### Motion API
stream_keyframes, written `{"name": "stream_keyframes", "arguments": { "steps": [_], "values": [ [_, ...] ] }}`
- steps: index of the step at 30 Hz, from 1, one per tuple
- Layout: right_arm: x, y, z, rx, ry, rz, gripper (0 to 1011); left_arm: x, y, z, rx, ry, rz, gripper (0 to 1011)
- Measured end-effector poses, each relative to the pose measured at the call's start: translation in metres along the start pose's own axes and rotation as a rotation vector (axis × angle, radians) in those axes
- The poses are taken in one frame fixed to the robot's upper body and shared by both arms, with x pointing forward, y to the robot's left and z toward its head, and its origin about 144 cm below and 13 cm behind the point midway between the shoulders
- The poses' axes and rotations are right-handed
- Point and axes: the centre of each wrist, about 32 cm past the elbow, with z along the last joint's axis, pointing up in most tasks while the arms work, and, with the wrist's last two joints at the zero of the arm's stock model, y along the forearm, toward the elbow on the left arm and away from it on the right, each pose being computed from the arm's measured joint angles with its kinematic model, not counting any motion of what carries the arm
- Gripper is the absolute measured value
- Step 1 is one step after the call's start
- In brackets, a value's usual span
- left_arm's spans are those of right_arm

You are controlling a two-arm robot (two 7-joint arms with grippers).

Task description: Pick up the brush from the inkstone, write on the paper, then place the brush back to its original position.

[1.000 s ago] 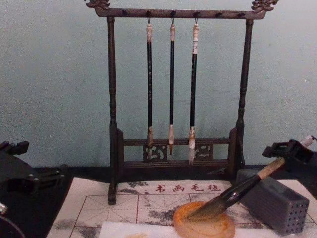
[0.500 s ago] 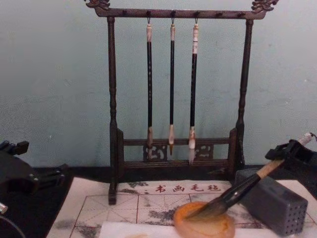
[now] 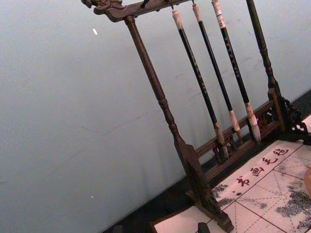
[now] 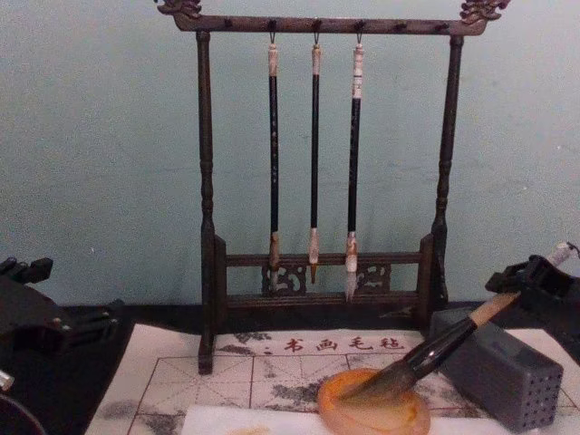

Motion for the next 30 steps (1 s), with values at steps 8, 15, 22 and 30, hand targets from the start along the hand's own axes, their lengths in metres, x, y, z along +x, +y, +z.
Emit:
{"name": "stream_keyframes", "arguments": {
  "steps": [8,15,22,30],
  "values": [
    [-0.005,-0.003,0.002,0.029,-0.039,0.027,200,0.0,0.0,0.0,0.0,0.0,0.0,1001],
    [-0.012,-0.01,0.002,0.066,-0.119,0.071,200,0.0,0.0,0.0,0.0,0.0,0.0,1001],
    [-0.019,-0.02,-0.003,0.11,-0.243,0.116,200,0.0,0.0,0.0,0.0,0.0,0.0,1001],
    [-0.026,-0.032,-0.006,0.151,-0.383,0.155,200,0.0,0.0,0.0,0.0,0.0,0.0,1001]
  ]
}}
